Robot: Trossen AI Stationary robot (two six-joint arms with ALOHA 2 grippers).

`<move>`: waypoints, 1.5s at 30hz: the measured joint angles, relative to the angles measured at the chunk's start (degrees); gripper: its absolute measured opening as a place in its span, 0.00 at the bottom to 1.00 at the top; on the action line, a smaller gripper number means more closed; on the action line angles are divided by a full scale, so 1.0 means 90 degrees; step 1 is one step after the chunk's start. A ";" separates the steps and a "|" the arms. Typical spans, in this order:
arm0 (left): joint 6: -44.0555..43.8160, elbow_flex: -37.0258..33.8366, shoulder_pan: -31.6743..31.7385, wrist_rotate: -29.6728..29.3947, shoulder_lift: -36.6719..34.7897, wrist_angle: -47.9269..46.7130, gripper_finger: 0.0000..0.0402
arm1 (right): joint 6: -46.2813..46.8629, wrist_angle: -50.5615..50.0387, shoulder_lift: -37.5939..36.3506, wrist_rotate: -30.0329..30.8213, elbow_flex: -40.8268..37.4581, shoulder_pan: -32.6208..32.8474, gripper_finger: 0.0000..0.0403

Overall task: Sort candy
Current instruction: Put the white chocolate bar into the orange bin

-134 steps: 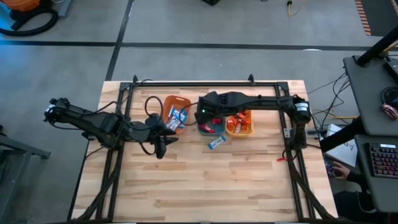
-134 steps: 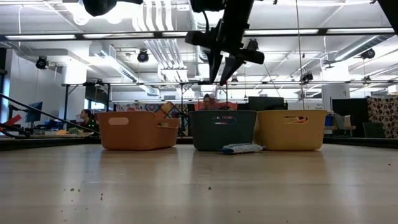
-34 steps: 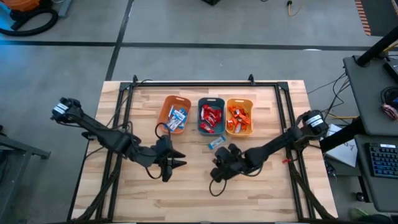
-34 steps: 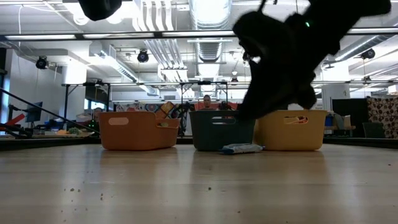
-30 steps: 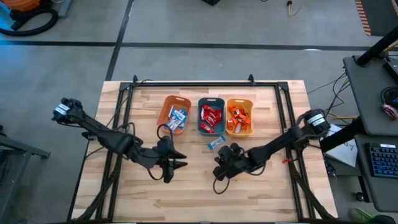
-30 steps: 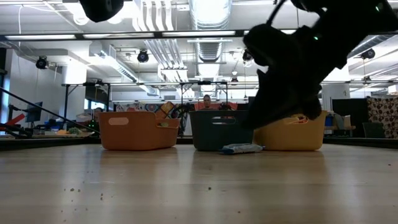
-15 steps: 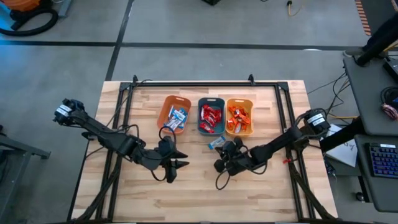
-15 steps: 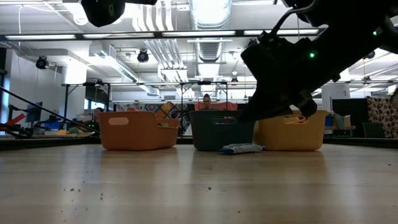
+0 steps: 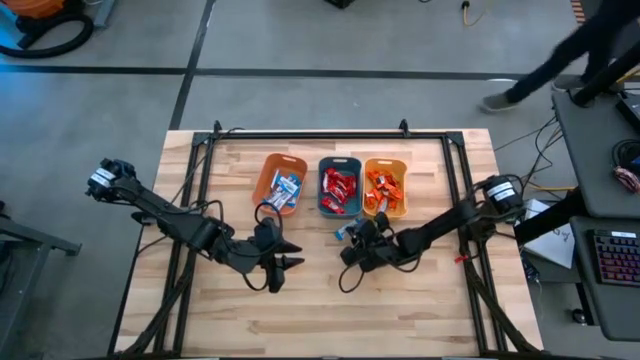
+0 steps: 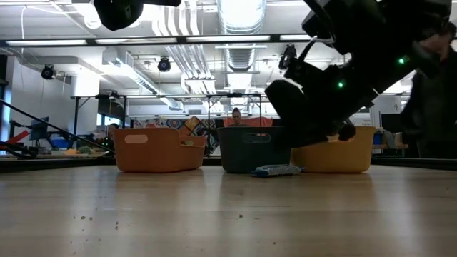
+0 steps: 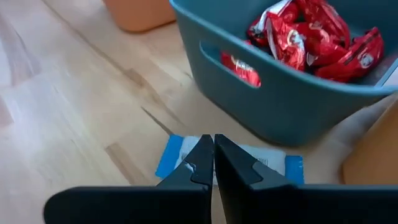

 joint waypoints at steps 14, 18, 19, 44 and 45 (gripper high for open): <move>0.0000 0.0000 0.0012 -0.0284 -0.0001 -0.0002 0.32 | 0.0370 0.0055 0.0378 -0.0803 0.0034 0.0082 0.02; 0.0000 0.0000 0.0029 -0.0297 0.0004 -0.0010 0.32 | 0.0368 0.0041 0.0376 -0.0912 0.0097 0.0257 0.02; 0.0000 0.0000 0.0032 -0.0297 0.0005 -0.0017 0.32 | 0.0370 0.0046 0.0374 -0.0915 0.0136 0.0300 0.02; -0.0096 0.0000 0.0053 -0.0294 0.0013 -0.0050 0.32 | 0.0020 -0.0796 0.0700 -0.0467 0.0881 -0.0134 0.02; -0.0097 0.0000 0.0053 -0.0294 0.0013 -0.0051 0.32 | 0.0043 -0.0779 0.0759 -0.0503 0.0881 -0.0121 0.02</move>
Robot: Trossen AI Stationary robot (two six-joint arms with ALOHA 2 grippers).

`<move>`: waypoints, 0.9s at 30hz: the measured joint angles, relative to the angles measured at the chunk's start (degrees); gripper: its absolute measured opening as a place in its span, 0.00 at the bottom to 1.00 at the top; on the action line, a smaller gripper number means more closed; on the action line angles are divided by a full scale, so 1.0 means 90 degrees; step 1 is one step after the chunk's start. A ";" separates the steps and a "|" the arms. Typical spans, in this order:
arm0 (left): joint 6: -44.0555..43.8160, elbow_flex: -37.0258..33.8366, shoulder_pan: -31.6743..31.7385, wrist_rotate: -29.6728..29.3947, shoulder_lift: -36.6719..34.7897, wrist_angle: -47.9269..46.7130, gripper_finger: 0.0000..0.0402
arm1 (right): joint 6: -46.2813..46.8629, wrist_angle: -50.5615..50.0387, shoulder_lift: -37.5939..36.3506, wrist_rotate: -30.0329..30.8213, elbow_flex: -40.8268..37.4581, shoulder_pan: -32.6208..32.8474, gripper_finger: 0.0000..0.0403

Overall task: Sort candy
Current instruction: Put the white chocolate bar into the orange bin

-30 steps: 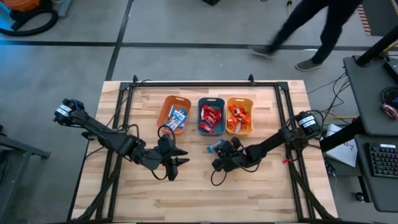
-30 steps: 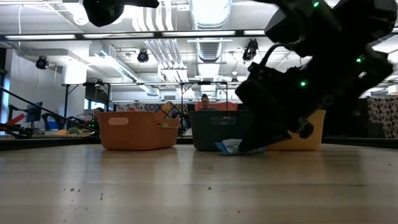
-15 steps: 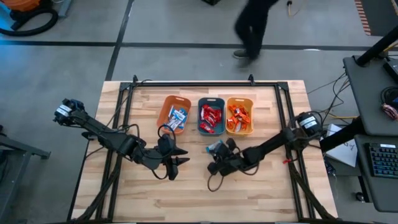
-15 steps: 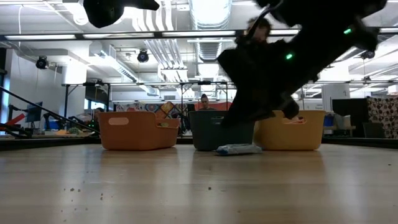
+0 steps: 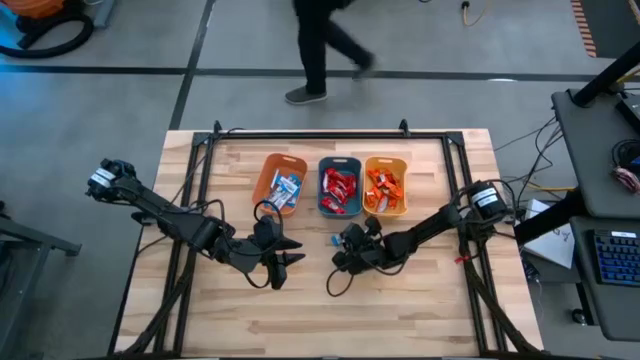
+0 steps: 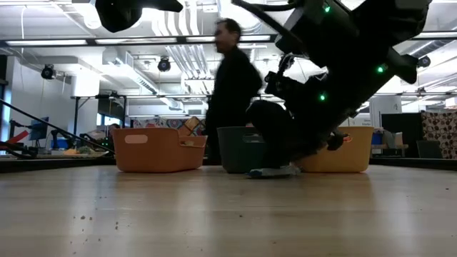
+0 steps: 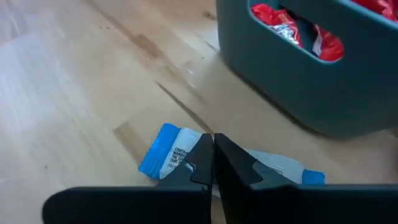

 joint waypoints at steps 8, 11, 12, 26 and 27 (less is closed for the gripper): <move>0.0045 0.0000 0.0000 0.0000 0.0002 -0.0024 0.32 | 0.0429 -0.0013 0.0044 -0.0350 0.0117 0.0316 0.02; 0.0192 0.0000 0.0000 0.0000 0.0002 -0.0058 0.32 | 0.0440 -0.0032 0.0034 -0.0927 0.0377 0.0471 0.02; 0.0284 0.0000 0.0000 0.0000 0.0002 -0.0060 0.32 | 0.0440 -0.0035 0.0034 -0.1105 0.0497 0.0521 0.02; 0.0715 0.0000 0.0041 -0.0318 0.0770 0.0046 0.34 | -0.0133 -0.4291 -0.0469 -0.3417 0.2944 0.0314 0.02; 0.0714 -0.0001 0.0041 -0.0317 0.0949 0.0093 0.34 | -0.0136 -0.4605 -0.0524 -0.3604 0.3028 0.0295 0.02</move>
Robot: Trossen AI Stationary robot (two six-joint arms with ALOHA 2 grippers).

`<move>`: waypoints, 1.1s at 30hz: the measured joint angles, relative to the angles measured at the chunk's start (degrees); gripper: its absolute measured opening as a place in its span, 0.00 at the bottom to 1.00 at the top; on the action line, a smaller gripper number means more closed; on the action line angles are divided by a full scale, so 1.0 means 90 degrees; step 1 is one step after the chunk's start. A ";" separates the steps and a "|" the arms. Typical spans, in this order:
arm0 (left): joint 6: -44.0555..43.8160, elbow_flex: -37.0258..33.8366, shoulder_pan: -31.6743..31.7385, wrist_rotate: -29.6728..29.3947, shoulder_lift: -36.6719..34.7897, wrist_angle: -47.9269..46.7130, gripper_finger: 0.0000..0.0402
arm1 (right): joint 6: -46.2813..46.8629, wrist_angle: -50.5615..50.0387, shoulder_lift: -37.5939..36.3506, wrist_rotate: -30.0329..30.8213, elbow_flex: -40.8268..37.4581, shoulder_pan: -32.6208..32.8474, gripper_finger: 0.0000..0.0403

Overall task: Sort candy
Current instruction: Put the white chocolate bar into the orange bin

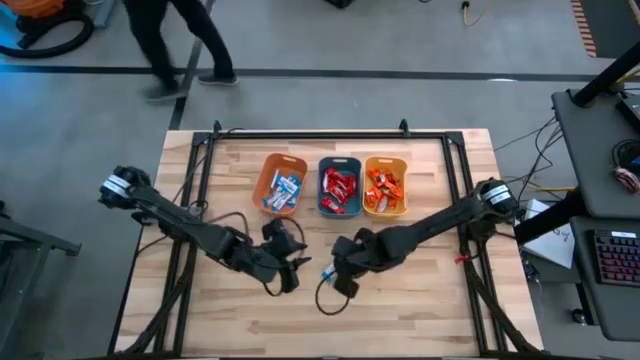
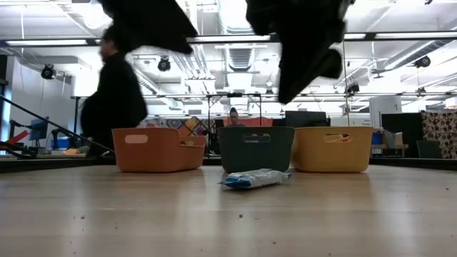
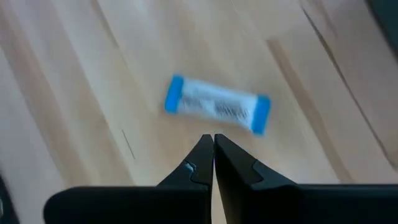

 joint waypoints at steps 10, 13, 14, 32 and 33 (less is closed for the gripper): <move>-0.0019 -0.0006 -0.0007 -0.0009 0.1612 0.1209 0.49 | 0.0537 -0.1644 -0.1081 -0.0793 0.0119 0.0102 0.02; -0.0020 -0.0001 -0.0007 -0.0009 0.1955 0.1524 0.54 | 0.0698 -0.1758 -0.1422 -0.0735 0.0114 0.0113 0.02; -0.0017 0.0013 -0.0007 -0.0009 0.2063 0.1625 0.55 | 0.0754 -0.1792 -0.1507 -0.0690 0.0106 0.0116 0.02; -0.0440 0.0903 0.0146 0.0035 0.3800 0.2121 0.61 | 0.0920 -0.1813 -0.1846 -0.0058 -0.0025 0.0123 0.02; -0.0490 0.0955 0.0175 0.0028 0.3856 0.2108 0.61 | 0.0922 -0.1812 -0.1846 -0.0058 -0.0035 0.0126 0.02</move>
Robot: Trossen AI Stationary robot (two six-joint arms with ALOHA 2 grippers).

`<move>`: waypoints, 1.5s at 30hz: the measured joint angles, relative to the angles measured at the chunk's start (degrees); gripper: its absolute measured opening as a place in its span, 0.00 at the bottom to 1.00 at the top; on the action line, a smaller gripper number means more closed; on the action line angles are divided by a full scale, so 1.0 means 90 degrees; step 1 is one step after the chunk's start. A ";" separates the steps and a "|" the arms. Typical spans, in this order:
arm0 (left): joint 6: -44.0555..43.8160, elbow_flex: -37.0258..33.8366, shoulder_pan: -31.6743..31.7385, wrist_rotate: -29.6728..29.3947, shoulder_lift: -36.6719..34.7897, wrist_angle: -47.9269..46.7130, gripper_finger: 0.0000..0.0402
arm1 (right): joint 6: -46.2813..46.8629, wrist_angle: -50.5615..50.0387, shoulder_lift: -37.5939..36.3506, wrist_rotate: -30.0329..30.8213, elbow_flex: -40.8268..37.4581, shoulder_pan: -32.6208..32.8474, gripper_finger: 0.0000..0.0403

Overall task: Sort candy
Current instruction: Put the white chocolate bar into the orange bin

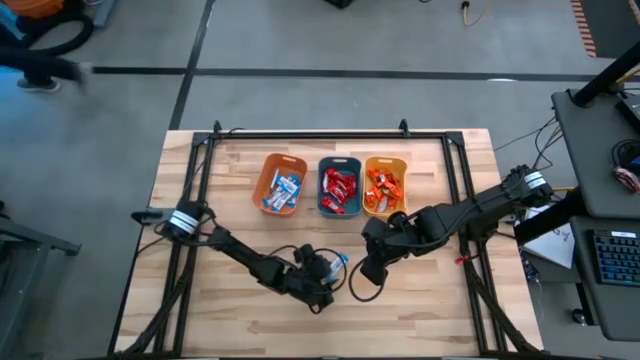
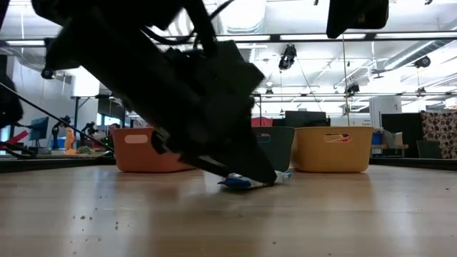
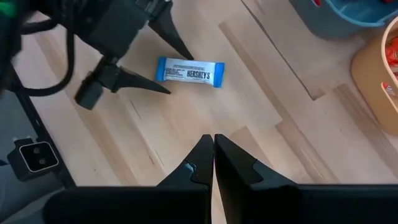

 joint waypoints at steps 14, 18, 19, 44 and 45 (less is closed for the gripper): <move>-0.0077 0.0423 0.0099 -0.0170 0.0401 -0.0545 0.43 | -0.0027 0.0007 0.0005 -0.0002 -0.0076 0.0000 0.02; -0.0078 0.0416 0.0107 -0.0162 0.0398 -0.0556 0.27 | -0.0074 0.0017 0.0005 0.0000 -0.0098 0.0000 0.02; -0.0078 0.0416 0.0109 -0.0152 0.0390 -0.0569 0.23 | -0.0075 0.0021 0.0005 0.0000 -0.0107 0.0000 0.02; -0.0075 -0.0510 0.0308 -0.0231 -0.2886 -0.2593 0.09 | -0.0299 0.0064 0.0010 0.0384 -0.0144 -0.0007 0.02; -0.0080 -0.0510 0.0386 -0.0283 -0.3124 -0.2899 0.09 | -0.0296 0.0067 0.0010 0.0443 -0.0144 -0.0011 0.02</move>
